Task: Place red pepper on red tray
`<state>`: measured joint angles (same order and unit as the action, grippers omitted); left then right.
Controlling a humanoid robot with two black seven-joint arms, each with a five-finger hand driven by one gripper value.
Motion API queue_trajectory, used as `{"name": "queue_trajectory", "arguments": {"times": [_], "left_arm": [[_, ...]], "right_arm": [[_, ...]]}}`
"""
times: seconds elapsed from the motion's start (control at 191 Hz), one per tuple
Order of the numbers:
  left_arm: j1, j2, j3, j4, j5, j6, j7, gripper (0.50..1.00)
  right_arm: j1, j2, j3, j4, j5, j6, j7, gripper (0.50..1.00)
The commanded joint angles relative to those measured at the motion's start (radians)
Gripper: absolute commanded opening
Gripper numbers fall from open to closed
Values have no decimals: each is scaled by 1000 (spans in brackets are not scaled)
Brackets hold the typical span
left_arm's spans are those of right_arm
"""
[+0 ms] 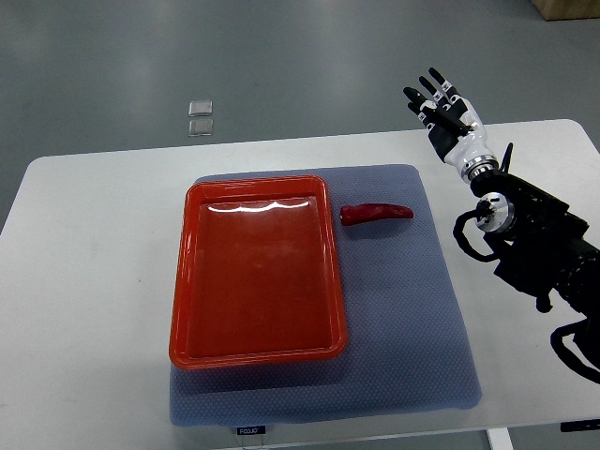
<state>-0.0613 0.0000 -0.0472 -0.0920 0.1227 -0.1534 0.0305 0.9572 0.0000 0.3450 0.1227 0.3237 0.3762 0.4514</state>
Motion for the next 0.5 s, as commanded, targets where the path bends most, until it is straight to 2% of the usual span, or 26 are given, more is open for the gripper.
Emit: {"name": "queue_trajectory", "arguments": {"times": [0.0,0.497], "left_arm": [[0,0,0,0,0,0,0,1000],[2,0,1,-2,0,0,0,1000]], "right_arm": [[0,0,0,0,0,-2,0,919],[0,0,2,-5,0,-34,0,919]]}}
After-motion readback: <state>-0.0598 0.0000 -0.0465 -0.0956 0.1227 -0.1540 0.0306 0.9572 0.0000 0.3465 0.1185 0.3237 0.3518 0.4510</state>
